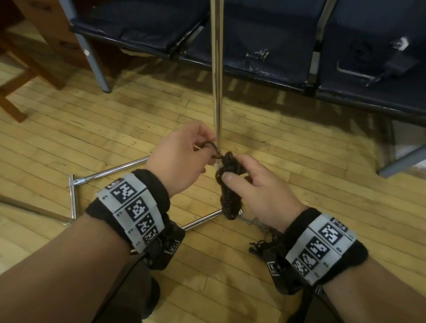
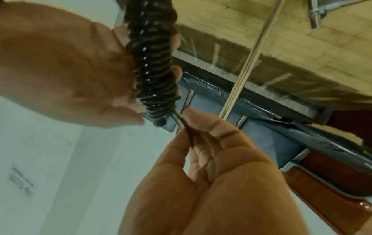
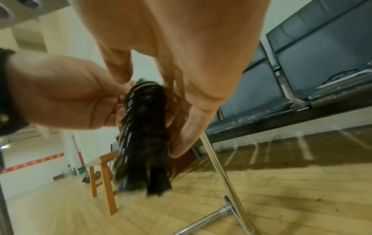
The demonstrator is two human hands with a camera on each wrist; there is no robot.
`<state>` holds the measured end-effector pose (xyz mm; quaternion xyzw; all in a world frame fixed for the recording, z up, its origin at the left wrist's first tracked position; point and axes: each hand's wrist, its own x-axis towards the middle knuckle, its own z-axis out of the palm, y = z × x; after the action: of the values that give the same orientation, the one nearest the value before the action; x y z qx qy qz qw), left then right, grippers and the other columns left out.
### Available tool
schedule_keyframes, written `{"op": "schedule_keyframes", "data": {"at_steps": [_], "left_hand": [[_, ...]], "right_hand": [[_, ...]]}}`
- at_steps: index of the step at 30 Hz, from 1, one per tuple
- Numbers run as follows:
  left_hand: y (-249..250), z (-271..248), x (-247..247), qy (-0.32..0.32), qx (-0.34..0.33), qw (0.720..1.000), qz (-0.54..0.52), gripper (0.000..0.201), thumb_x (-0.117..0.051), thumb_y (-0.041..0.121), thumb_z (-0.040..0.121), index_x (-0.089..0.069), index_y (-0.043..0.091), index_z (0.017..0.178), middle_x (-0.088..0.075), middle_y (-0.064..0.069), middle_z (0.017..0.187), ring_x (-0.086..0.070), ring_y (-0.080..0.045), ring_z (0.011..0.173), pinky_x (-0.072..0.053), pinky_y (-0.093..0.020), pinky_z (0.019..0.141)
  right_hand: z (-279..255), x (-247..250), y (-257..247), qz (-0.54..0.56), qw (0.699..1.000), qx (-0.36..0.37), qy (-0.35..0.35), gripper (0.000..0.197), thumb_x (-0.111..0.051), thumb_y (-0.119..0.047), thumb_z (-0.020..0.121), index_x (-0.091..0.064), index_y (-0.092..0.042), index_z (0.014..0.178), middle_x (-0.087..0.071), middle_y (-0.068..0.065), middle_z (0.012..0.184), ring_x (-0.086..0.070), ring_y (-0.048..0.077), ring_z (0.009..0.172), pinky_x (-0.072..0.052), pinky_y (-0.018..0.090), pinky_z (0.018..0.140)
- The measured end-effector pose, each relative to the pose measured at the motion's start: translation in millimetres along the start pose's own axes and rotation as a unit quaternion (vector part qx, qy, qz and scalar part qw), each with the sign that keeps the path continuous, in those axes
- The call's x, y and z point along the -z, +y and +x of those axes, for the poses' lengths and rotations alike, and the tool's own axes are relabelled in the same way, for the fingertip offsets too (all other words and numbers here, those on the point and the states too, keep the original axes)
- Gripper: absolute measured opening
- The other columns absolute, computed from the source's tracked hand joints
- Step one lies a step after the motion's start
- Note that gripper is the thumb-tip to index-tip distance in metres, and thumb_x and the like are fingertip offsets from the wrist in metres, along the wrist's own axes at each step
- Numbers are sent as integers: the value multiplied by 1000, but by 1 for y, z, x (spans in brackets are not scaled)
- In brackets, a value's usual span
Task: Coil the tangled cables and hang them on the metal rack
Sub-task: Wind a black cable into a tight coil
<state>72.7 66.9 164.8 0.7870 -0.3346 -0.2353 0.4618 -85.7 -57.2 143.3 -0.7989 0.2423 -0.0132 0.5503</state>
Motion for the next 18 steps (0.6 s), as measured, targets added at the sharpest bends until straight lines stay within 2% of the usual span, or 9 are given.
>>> {"op": "schedule_keyframes", "data": {"at_steps": [2, 3, 5, 7, 10, 14, 18], "left_hand": [[-1, -2, 2, -21, -8, 1000, -15, 27, -68, 16, 99, -62, 40, 108, -79, 17, 96, -77, -6, 84, -60, -26, 70], [-1, -5, 2, -34, -4, 999, -17, 27, -69, 16, 98, -62, 41, 108, -80, 16, 97, -77, -8, 85, -60, -30, 75], [4, -13, 2, -37, 4, 999, -19, 27, -73, 18, 96, -65, 44, 100, -81, 14, 96, -78, -9, 84, -62, -36, 78], [15, -20, 5, -11, 6, 999, -33, 28, -76, 17, 93, -68, 44, 92, -81, 10, 92, -78, -13, 81, -65, -41, 79], [39, -34, 19, 19, 3, 999, -35, 23, -77, 19, 89, -72, 42, 87, -79, 8, 84, -77, -14, 74, -65, -36, 72], [78, -61, 57, 38, -27, 999, -9, 25, -79, 19, 87, -72, 43, 83, -75, 8, 75, -72, -11, 65, -62, -28, 60], [116, -92, 112, 76, -54, 996, 7, 22, -79, 21, 87, -71, 41, 85, -72, 8, 74, -68, -8, 62, -54, -21, 57]], "right_hand": [[-1, 6, -3, 52, 999, 4, -6, 26, -51, -49, 101, -62, -41, 124, -72, -22, 108, -72, 2, 97, -63, 29, 79], [-4, 8, -5, 71, 997, -1, -3, 24, -50, -43, 105, -64, -38, 124, -73, -19, 107, -74, 8, 95, -64, 36, 81], [-11, 10, -13, 82, 997, 6, -2, 21, -53, -36, 106, -67, -36, 121, -74, -15, 106, -75, 11, 94, -64, 37, 81], [-21, 9, -24, 56, 998, 31, 4, 18, -59, -36, 103, -70, -37, 116, -75, -14, 105, -74, 7, 94, -63, 33, 81], [-35, 4, -52, 23, 998, 49, 16, 12, -62, -37, 101, -72, -35, 107, -76, -14, 96, -74, 6, 84, -65, 33, 75], [-54, -5, -106, -13, 994, 102, 31, 15, -58, -36, 102, -72, -32, 97, -76, -9, 85, -73, 10, 72, -64, 36, 65], [-68, -14, -172, -56, 984, 161, 50, 17, -58, -40, 101, -70, -35, 91, -73, -16, 84, -70, 8, 73, -62, 39, 68]]}}
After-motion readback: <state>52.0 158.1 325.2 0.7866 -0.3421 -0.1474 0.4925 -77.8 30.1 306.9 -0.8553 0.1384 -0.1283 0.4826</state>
